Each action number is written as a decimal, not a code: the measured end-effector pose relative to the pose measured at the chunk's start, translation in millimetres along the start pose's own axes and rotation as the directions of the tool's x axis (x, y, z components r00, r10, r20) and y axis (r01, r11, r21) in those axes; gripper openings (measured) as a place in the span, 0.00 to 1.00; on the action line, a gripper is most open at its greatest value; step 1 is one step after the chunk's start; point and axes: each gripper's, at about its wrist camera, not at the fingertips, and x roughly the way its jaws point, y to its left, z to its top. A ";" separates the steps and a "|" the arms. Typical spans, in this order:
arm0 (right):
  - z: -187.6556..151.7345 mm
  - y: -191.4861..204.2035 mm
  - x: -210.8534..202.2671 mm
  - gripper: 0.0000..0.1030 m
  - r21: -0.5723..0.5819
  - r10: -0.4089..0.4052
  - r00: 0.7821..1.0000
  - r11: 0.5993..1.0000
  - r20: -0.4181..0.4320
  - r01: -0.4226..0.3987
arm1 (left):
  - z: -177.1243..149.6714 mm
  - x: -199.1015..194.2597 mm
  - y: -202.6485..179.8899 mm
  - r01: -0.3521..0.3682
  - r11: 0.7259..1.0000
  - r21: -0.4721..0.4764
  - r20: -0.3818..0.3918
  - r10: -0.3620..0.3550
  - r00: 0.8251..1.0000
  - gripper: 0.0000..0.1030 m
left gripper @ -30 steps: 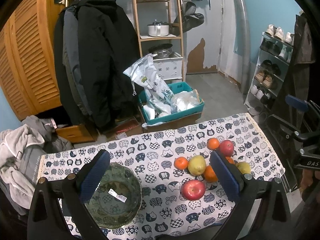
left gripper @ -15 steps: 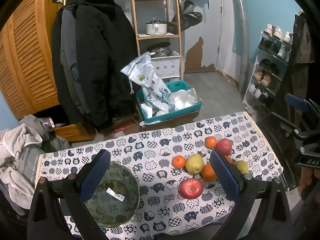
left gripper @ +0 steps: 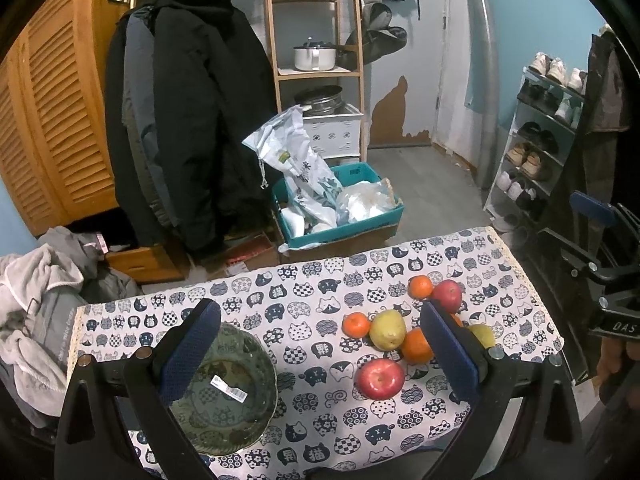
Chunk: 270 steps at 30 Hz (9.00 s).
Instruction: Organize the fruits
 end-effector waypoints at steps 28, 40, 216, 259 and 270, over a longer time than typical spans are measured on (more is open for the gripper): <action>1.4 -3.6 0.4 0.97 0.001 -0.002 1.000 1.000 -0.003 0.002 | -2.9 3.4 -5.8 0.018 1.000 0.005 -0.009 -0.017 1.000 0.99; 0.9 -6.4 1.3 0.97 0.000 -0.004 1.000 1.000 -0.007 0.004 | -3.3 5.0 -5.4 0.019 1.000 0.006 -0.016 -0.019 1.000 0.99; -65.1 265.1 241.0 0.66 0.042 0.391 0.706 0.888 -0.590 -0.457 | -213.4 183.2 200.9 -0.198 0.915 -0.351 -0.569 -0.041 0.821 0.76; -56.7 239.1 222.9 0.63 0.077 0.400 0.764 0.903 -0.506 -0.422 | -149.9 124.7 189.2 -0.168 0.933 -0.320 -0.395 0.030 0.918 0.78; -17.0 203.5 182.0 0.63 0.087 0.379 0.838 0.922 -0.394 -0.376 | -113.3 97.6 161.1 -0.109 0.948 -0.299 -0.286 0.020 0.958 0.78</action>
